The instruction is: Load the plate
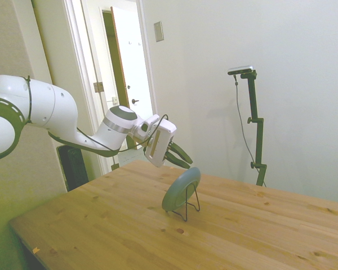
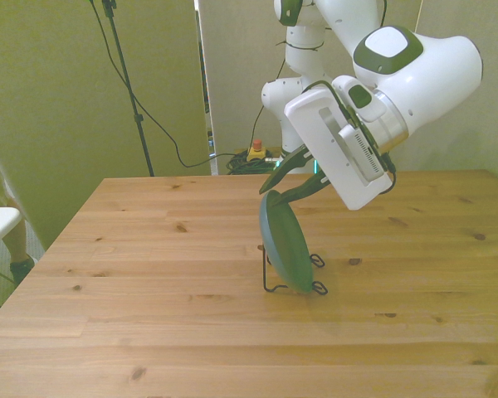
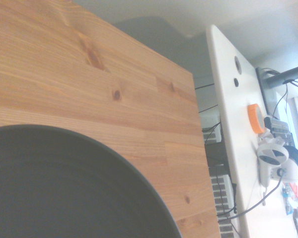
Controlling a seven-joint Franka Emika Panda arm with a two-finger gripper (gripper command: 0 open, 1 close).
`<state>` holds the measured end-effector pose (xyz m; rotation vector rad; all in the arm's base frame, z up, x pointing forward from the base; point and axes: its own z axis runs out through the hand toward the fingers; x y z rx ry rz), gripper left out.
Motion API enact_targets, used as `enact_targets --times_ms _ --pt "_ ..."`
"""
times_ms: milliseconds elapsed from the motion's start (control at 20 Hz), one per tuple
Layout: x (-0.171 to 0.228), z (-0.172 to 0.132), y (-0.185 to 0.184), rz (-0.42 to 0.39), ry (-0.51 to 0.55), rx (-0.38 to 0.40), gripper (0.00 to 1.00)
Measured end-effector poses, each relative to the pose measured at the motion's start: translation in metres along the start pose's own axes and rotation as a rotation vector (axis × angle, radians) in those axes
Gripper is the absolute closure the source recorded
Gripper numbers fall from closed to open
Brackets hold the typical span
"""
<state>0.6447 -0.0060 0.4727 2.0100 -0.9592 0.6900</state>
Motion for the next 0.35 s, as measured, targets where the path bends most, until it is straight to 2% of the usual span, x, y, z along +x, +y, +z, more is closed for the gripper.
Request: enact_targets --times_ms 150,350 --pt "0.008 -0.018 0.008 0.025 -0.035 0.049 0.0" --pt "0.027 -0.076 0.044 0.027 -0.142 0.213 0.0"
